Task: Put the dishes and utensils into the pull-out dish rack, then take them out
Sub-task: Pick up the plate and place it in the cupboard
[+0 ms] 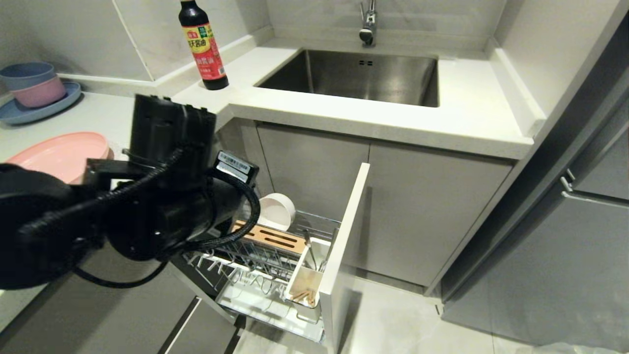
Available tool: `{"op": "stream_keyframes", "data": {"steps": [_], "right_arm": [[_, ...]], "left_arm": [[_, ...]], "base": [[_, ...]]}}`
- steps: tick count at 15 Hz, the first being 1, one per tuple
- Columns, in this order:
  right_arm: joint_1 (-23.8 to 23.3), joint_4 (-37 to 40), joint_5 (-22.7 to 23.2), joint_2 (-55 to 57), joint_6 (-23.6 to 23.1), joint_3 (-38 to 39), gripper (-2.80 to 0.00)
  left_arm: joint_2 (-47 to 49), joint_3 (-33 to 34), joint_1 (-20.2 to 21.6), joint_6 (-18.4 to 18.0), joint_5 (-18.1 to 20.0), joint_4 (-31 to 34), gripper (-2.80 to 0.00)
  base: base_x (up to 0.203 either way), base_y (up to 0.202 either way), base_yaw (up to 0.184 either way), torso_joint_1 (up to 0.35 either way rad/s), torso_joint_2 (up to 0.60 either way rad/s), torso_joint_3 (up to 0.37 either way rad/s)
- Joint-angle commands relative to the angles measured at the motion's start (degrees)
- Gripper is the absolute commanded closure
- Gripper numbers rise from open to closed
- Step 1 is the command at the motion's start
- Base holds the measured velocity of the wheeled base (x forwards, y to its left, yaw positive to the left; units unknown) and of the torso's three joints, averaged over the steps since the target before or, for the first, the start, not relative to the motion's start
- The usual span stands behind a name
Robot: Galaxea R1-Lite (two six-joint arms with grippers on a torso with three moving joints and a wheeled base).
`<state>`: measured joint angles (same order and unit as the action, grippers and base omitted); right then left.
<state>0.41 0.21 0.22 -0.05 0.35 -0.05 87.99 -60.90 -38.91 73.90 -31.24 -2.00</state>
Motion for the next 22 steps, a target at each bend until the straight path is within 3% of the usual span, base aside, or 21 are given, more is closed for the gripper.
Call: {"op": "stream_keyframes", "data": {"steps": [1,2,3,5,7,9,11,13,15,17,21,22], "right_arm": [[0.02,0.05,0.00,-0.03,0.01,-0.03,0.00],[-0.03,0.05,0.02,-0.03,0.01,-0.03,0.00],[0.02,0.03,0.03,0.01,0.01,-0.04,0.00],[0.00,-0.01,0.03,0.00,0.01,-0.04,0.00],[0.02,0.03,0.02,0.03,0.01,-0.04,0.00],[0.02,0.04,-0.01,0.02,0.01,-0.02,0.00],[0.02,0.04,0.00,-0.04,0.01,0.03,0.00],[0.02,0.04,0.04,0.05,0.01,-0.04,0.00],[0.02,0.05,0.04,0.04,0.01,-0.02,0.00],[0.02,0.05,0.04,0.04,0.01,-0.04,0.00],[0.02,0.05,0.02,0.05,0.01,-0.04,0.00],[0.00,0.05,-0.02,-0.01,0.01,-0.01,0.00]], "left_arm": [[-6.44,-3.77,-1.45,-0.92,-0.27,7.11,0.00],[-9.08,-5.73,-1.75,-2.93,-0.27,10.40,0.00],[-11.09,-7.82,-1.93,-7.15,-0.28,13.47,0.00],[-15.10,-13.02,-1.51,-18.44,-0.68,19.86,0.00],[-17.28,-19.76,2.11,-28.80,-0.87,25.55,0.00],[-17.83,-26.03,11.23,-39.24,-1.07,31.26,0.00],[-15.78,-32.88,20.69,-45.77,-1.63,36.48,0.00],[-10.48,-39.84,25.60,-48.45,-3.91,39.55,0.00],[-4.13,-44.22,27.81,-49.26,-11.61,42.12,0.00],[1.12,-47.02,30.94,-49.38,-15.37,44.31,0.00],[8.56,-50.07,38.89,-49.20,-16.76,49.41,0.00],[9.84,-50.26,40.22,-49.32,-15.37,49.50,-0.47]], "base": [[0.000,0.000,0.000,0.000,0.00,0.000],[0.000,0.000,0.000,0.000,0.00,0.000],[0.000,0.000,0.000,0.000,0.00,0.000],[0.000,0.000,0.000,0.000,0.00,0.000],[0.000,0.000,0.000,0.000,0.00,0.000],[0.000,0.000,0.000,0.000,0.00,0.000],[0.000,0.000,0.000,0.000,0.00,0.000],[0.000,0.000,0.000,0.000,0.00,0.000],[0.000,0.000,0.000,0.000,0.00,0.000],[0.000,0.000,0.000,0.000,0.00,0.000],[0.000,0.000,0.000,0.000,0.00,0.000],[0.000,0.000,0.000,0.000,0.00,0.000]]}}
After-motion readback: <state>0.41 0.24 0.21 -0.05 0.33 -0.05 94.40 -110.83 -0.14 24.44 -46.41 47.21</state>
